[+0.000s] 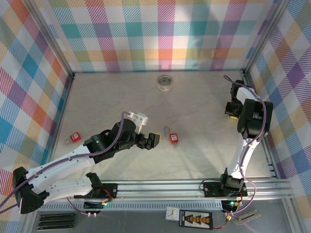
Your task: Unlock with the key
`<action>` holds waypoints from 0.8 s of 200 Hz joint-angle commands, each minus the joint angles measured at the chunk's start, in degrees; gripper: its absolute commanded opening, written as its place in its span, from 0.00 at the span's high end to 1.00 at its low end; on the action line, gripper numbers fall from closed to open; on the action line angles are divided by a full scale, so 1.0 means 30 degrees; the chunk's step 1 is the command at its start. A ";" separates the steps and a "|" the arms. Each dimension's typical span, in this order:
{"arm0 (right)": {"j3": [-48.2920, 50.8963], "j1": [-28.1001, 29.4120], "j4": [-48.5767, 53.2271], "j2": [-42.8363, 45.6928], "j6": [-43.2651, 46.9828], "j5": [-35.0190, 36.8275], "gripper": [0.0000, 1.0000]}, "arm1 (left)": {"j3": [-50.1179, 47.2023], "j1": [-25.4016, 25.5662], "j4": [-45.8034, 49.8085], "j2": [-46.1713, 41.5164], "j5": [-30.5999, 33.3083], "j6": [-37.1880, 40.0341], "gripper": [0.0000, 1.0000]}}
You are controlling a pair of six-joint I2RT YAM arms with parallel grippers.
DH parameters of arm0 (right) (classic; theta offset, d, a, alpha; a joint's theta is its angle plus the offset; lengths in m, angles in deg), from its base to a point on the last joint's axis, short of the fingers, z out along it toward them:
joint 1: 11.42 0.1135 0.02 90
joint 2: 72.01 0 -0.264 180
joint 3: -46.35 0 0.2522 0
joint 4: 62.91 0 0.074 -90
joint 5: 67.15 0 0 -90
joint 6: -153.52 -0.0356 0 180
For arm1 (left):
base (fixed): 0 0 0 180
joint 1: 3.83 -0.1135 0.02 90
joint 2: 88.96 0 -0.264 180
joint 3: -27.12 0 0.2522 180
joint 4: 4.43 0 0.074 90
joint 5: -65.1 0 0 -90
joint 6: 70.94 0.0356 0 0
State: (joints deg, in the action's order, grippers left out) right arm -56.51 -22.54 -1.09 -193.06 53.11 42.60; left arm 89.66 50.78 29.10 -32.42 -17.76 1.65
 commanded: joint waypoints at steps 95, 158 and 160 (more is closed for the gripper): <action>0.1099 0.1361 0.0803 0.2247 -0.0480 -0.3468 1.00 | -0.0189 -0.0156 -0.0056 0.0552 0.0101 -0.0261 0.00; 0.1710 0.1720 0.1551 0.4011 -0.1927 -0.3045 0.70 | -0.0033 -0.0186 -0.0002 0.0729 -0.0159 -0.0247 0.00; 0.1682 0.1663 0.1558 0.4042 -0.1950 -0.2937 0.66 | -0.0036 -0.0186 0.0016 0.0727 -0.0161 -0.0258 0.00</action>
State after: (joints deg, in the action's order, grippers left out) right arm -52.14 -15.83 0.89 -183.69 50.24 31.78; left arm 89.66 50.78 29.08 -30.17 -17.87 1.68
